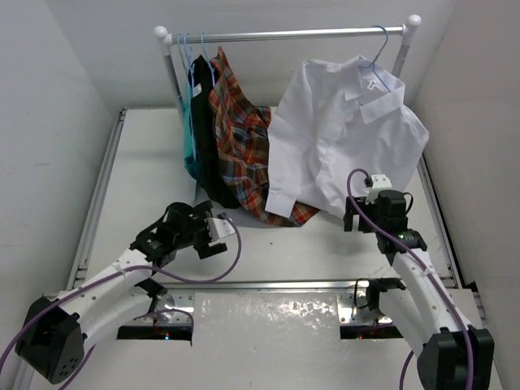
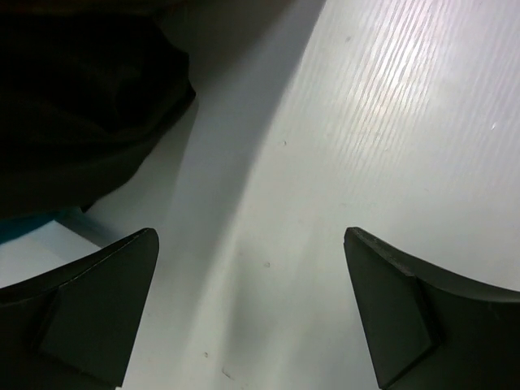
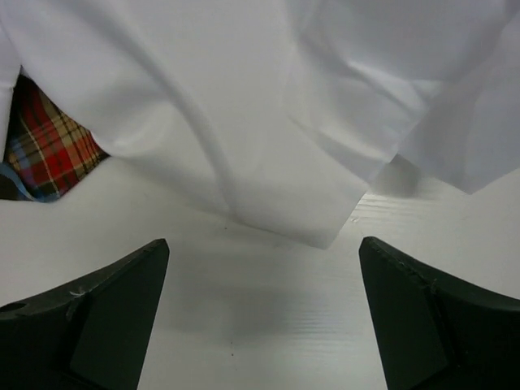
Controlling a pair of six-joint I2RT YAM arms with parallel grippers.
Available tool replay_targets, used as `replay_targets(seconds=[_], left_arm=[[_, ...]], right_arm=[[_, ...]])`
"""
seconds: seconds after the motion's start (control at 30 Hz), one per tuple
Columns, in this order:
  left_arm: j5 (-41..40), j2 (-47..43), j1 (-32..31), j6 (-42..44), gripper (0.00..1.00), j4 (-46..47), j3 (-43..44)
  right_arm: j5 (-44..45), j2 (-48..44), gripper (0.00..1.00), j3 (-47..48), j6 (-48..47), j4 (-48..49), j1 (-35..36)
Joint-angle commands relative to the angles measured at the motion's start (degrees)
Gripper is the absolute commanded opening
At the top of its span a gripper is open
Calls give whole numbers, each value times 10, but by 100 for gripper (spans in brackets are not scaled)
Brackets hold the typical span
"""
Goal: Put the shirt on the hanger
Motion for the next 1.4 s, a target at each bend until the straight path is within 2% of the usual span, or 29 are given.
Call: replay_targets(seconds=[0.0, 0.07, 0.1, 0.17, 0.2, 0.27, 0.3, 0.37, 0.43, 0.5, 0.53, 0.57, 0.67, 0.7, 0.77, 0.83, 0.9, 1.03, 1.17, 1.27, 1.37], left_arm=[[-34, -2, 1, -8, 96, 53, -11], [-31, -1, 1, -13, 96, 56, -13], [-31, 1, 1, -18, 96, 57, -12], [-41, 3, 1, -24, 96, 68, -12], [-49, 4, 2, -33, 96, 73, -11], [-72, 7, 2, -41, 96, 82, -11], [-78, 7, 2, -49, 96, 82, -10], [-91, 5, 2, -55, 96, 79, -7], [-99, 4, 3, -66, 96, 76, -4], [-104, 3, 3, -75, 96, 69, -1], [-105, 3, 3, -77, 96, 67, -1], [-106, 3, 3, -79, 96, 66, 0], [-116, 1, 3, -84, 96, 65, -2], [-123, 1, 3, -85, 96, 64, -2], [-131, 0, 5, -90, 96, 63, -2], [-135, 2, 7, -93, 96, 64, -3], [-137, 4, 11, -94, 96, 70, -3], [-144, 17, 17, -90, 96, 82, -1], [-151, 27, 20, -82, 96, 83, 8], [-153, 37, 24, -80, 96, 81, 17], [-153, 46, 25, -77, 96, 84, 23]], right_arm=[[-62, 5, 88, -17, 26, 143, 2], [-116, 24, 76, -17, 35, 203, 13], [-120, 46, 61, -13, 35, 218, 39], [-104, 76, 46, 12, 18, 250, 76], [-97, 117, 34, 23, 13, 257, 106], [-103, 166, 23, 69, 12, 274, 127], [-104, 193, 21, 87, 20, 276, 136], [-84, 277, 32, 133, 59, 288, 137], [-33, 360, 34, 165, 76, 296, 136], [-9, 416, 38, 229, 95, 308, 136], [-9, 475, 38, 256, 99, 307, 137], [-12, 507, 38, 323, 101, 296, 137], [-29, 647, 44, 497, 104, 195, 137], [-17, 679, 44, 544, 107, 127, 134], [26, 791, 44, 701, 108, 58, 127], [61, 828, 44, 759, 108, 22, 118], [111, 866, 49, 823, 111, 14, 109], [186, 917, 49, 938, 131, -5, 84], [279, 984, 55, 1063, 80, -18, 78], [333, 1006, 57, 1088, 31, 17, 79], [331, 1000, 58, 1070, 5, 44, 80]])
